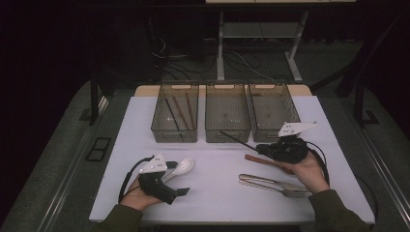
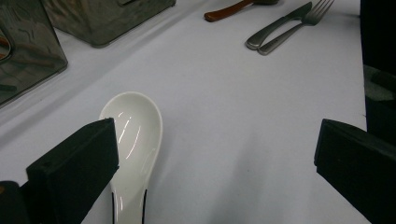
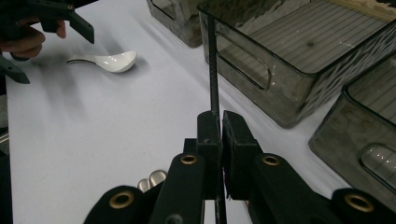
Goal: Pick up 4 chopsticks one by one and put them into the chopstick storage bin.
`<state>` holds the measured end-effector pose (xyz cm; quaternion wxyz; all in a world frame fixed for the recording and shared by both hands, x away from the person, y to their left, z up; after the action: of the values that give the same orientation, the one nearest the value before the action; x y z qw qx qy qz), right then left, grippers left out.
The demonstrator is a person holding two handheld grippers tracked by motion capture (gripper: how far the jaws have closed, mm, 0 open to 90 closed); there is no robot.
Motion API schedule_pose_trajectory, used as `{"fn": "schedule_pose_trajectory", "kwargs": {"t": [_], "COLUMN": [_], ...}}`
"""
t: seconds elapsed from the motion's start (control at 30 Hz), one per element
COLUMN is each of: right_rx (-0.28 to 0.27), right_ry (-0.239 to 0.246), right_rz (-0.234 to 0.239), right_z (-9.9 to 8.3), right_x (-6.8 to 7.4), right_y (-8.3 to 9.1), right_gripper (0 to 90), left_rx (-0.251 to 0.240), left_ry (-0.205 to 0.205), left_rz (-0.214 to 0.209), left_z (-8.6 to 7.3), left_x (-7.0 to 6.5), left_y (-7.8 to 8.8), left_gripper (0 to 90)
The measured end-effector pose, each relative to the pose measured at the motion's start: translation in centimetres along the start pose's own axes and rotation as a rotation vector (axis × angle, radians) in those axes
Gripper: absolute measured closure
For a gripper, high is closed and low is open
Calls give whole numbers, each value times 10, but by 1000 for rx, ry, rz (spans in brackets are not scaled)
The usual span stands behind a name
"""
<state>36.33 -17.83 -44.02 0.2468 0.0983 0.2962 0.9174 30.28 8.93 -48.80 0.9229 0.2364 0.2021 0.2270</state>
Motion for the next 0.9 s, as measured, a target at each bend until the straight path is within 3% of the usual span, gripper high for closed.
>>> {"fn": "schedule_pose_trajectory", "kwargs": {"t": [0.47,0.63,0.9], "right_rx": [23,14,23], "right_ry": [-23,-57,-72], "right_rz": [-31,-46,-72], "right_z": [23,32,55], "right_x": [-1,-5,-10], "right_y": [-29,-40,-56], "right_gripper": [864,864,864], "left_rx": [-6,-8,-9], "left_ry": [0,-3,-5], "left_rz": [0,2,-1], "left_z": [1,2,2], "left_x": [-1,0,-1], "left_y": [0,1,1], "left_gripper": [0,0,0]}}
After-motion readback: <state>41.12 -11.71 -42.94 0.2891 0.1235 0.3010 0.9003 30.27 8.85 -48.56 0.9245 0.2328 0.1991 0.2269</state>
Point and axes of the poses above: each handheld gripper's, and its own axes: y roughly backward along the jaws, z roughly out of its top, x roughly to its left, the point moved 10 cm from there along -y, roughly forward along the jaws, and after that the axes turned 9 degrees about y, right-handed, at the moved point
